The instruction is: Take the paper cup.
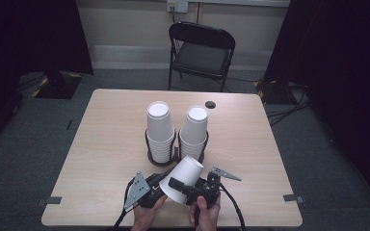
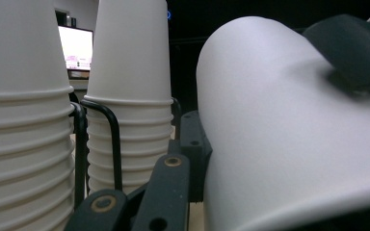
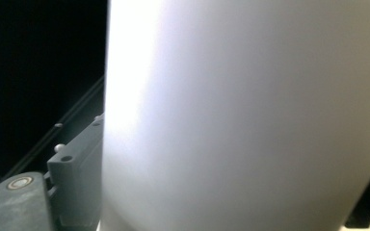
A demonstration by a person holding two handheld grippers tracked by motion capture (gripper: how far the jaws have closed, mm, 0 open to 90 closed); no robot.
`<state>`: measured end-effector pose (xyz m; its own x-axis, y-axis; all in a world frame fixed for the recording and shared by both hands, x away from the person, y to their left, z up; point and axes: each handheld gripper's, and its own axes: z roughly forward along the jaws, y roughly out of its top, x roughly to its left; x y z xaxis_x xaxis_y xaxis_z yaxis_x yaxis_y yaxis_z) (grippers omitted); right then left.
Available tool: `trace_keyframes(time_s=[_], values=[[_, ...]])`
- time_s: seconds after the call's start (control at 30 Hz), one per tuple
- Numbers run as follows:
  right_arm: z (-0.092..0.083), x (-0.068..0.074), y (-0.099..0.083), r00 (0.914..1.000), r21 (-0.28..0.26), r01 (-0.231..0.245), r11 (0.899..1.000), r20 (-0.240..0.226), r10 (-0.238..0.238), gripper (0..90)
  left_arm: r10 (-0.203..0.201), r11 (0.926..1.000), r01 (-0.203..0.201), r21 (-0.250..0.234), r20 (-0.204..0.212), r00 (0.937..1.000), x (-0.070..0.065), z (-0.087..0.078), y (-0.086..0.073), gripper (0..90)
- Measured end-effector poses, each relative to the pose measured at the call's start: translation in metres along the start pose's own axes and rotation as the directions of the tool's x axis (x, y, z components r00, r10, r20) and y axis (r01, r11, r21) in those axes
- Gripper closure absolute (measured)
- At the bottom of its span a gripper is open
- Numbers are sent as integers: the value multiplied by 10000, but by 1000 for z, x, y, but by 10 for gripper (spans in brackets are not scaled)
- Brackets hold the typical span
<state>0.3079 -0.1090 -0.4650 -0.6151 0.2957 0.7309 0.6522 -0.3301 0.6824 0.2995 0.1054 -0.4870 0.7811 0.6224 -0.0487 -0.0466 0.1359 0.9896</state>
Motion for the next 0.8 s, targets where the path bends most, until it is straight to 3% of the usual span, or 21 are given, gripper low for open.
trace_keyframes(time_s=[0.33, 0.6, 0.73, 0.8], values=[[-5, 0, 14, 9966, -467, 632, 9969, 550, -606, 116, -343, 9980, 329, 532, 250, 9991, 1, -6, 2, 860], [-12, -2, 27, 9894, -746, 1121, 9909, 1011, -1043, 133, -728, 9912, 664, 1148, 527, 9960, 6, -14, 1, 865], [-15, -2, 32, 9794, -720, 1606, 9844, 1354, -1499, 131, -896, 9831, 806, 1645, 484, 9948, 12, -17, 1, 865], [-16, -1, 33, 9668, -637, 2069, 9763, 1661, -1940, 131, -873, 9791, 745, 1892, 602, 9944, 13, -17, 1, 866]])
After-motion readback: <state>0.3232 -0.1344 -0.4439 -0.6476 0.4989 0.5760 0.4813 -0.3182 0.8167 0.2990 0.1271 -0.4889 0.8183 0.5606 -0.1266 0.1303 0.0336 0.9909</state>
